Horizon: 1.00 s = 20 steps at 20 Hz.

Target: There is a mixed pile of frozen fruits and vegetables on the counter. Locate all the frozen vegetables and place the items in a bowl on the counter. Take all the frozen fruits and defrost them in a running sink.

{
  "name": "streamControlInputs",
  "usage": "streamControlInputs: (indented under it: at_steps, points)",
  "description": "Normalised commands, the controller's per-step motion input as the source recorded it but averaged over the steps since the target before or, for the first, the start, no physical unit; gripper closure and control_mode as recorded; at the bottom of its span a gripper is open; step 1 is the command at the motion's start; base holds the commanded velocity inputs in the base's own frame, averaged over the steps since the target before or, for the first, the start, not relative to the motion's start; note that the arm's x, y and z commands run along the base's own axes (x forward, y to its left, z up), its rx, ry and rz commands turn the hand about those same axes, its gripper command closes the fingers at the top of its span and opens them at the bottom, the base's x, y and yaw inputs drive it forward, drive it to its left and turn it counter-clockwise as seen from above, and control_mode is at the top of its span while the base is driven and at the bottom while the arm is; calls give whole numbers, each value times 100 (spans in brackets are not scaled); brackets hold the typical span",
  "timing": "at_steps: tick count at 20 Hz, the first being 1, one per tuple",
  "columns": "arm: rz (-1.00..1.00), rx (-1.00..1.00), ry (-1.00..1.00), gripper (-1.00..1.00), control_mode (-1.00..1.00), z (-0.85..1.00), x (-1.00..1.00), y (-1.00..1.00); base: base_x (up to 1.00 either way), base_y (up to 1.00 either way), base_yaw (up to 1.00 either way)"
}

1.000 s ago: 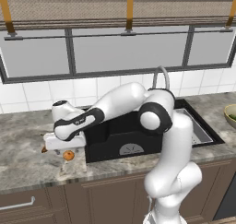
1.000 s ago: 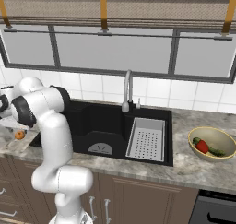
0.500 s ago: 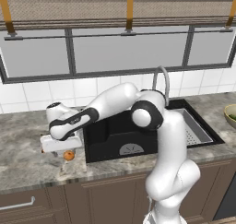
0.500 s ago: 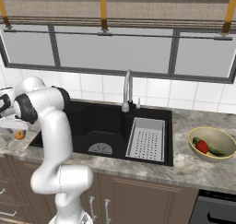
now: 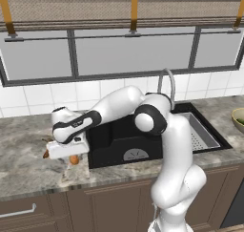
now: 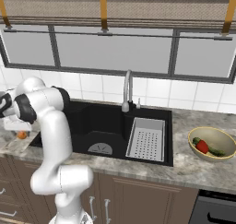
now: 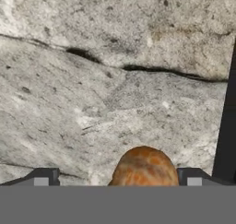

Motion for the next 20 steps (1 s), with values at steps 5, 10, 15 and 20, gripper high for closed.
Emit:
streamControlInputs:
  at_steps: [5, 10, 15, 20]
  points:
    - [-4, 0, 5, 100, -100, -19, -9, -16, 0, 0, 0]
    - [-7, 0, 2, 100, -100, 18, 2, -35, 0, 0, 0]
    - [-8, -2, -9, 100, -100, 64, 12, -50, 0, 0, 0]
    - [0, 1, -13, 100, -100, 38, 18, -61, 0, 0, 0]
